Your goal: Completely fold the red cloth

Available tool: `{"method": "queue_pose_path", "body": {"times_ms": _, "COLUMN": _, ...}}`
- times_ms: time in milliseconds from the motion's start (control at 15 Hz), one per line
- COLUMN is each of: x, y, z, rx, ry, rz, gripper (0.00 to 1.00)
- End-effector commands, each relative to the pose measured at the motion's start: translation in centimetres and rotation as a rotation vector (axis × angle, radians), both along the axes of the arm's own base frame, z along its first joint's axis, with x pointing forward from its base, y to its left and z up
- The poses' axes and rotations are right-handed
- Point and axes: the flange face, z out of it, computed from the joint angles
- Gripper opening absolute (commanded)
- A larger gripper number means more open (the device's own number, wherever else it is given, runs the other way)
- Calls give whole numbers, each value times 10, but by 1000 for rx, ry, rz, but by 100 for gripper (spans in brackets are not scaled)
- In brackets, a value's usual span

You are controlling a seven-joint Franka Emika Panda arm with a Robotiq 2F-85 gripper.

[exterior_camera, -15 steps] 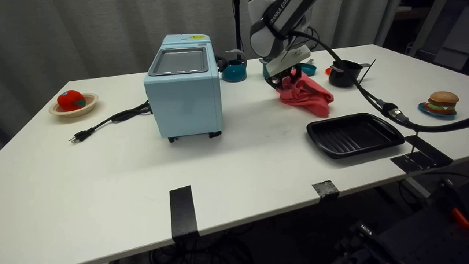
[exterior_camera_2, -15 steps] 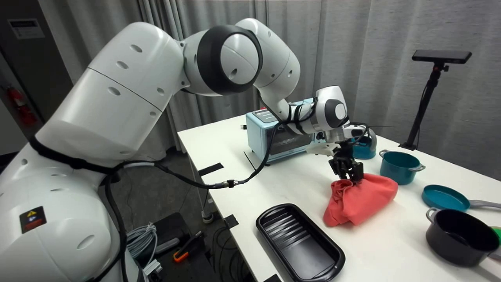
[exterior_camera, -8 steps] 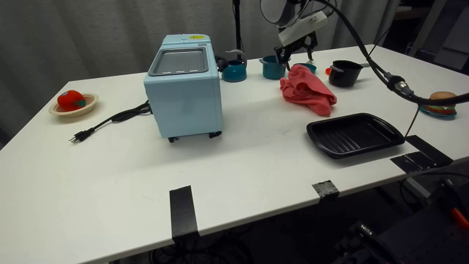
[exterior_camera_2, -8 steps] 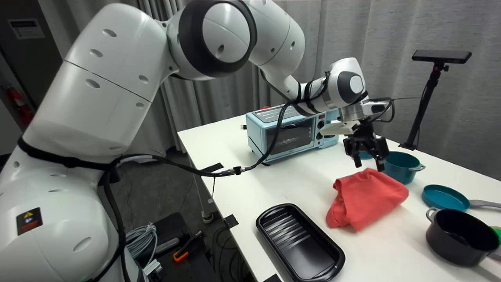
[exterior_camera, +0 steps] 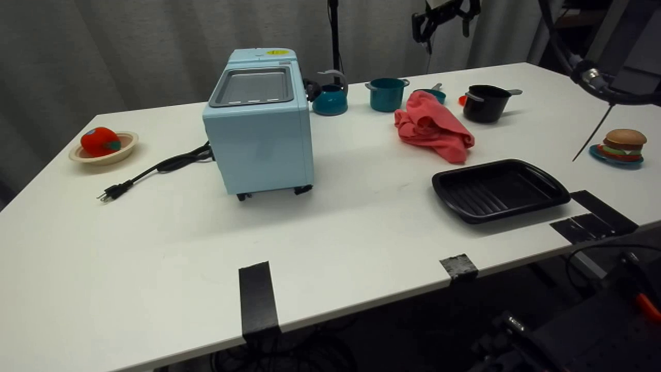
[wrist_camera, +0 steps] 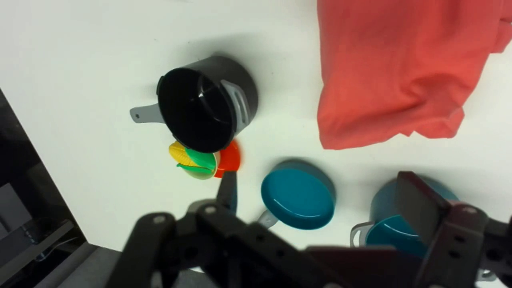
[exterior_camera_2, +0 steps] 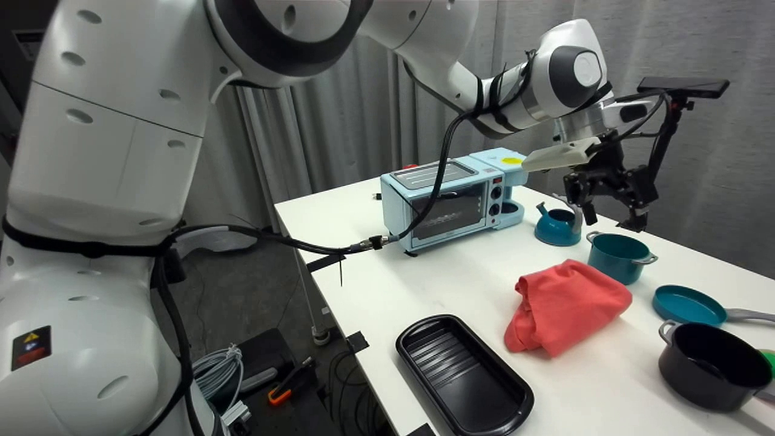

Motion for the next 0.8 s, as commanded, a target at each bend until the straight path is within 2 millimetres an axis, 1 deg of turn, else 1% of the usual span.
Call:
{"method": "queue_pose_path", "body": {"times_ms": 0, "x": -20, "y": -22, "z": 19, "rx": 10, "ry": 5, "rz": 13, "gripper": 100}}
{"method": "queue_pose_path", "body": {"times_ms": 133, "x": -24, "y": -36, "z": 21, "rx": 24, "ry": 9, "rz": 18, "gripper": 100}}
{"method": "queue_pose_path", "body": {"times_ms": 200, "x": -26, "y": -42, "z": 18, "rx": 36, "ry": 19, "rz": 21, "gripper": 100}}
{"method": "queue_pose_path", "body": {"times_ms": 267, "x": -17, "y": -33, "z": 15, "rx": 10, "ry": 14, "rz": -5, "gripper": 100}}
{"method": "queue_pose_path", "body": {"times_ms": 400, "x": -20, "y": -43, "z": 14, "rx": 13, "ry": 24, "rz": -2, "gripper": 100}}
{"method": "queue_pose_path", "body": {"times_ms": 467, "x": -20, "y": -44, "z": 13, "rx": 13, "ry": 26, "rz": -2, "gripper": 100}}
{"method": "queue_pose_path", "body": {"times_ms": 733, "x": -20, "y": -41, "z": 11, "rx": 17, "ry": 29, "rz": 3, "gripper": 100}}
